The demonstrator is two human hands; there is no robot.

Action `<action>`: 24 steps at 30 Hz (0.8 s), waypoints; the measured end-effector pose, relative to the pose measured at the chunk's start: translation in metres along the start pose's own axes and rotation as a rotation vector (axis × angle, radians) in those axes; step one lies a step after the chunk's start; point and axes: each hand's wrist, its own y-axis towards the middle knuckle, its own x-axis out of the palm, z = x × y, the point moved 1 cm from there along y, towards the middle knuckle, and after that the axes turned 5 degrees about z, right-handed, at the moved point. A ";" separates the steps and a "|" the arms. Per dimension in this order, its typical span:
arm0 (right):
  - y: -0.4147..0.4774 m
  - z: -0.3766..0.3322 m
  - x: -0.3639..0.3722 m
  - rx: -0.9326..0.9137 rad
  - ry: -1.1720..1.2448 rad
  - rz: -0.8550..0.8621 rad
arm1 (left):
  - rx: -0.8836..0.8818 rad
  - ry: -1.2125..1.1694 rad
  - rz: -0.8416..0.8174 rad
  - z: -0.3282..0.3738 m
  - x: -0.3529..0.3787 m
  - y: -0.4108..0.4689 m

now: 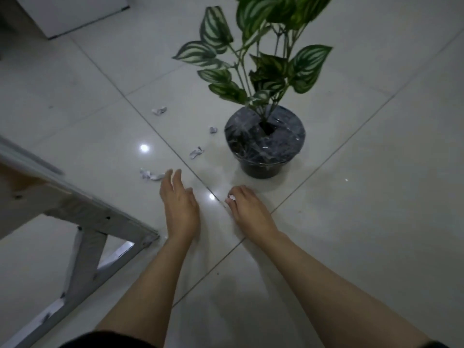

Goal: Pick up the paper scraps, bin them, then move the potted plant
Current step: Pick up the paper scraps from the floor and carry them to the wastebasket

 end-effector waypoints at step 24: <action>0.012 -0.016 -0.013 0.757 1.073 0.005 | -0.394 -0.817 -0.393 0.025 -0.031 -0.006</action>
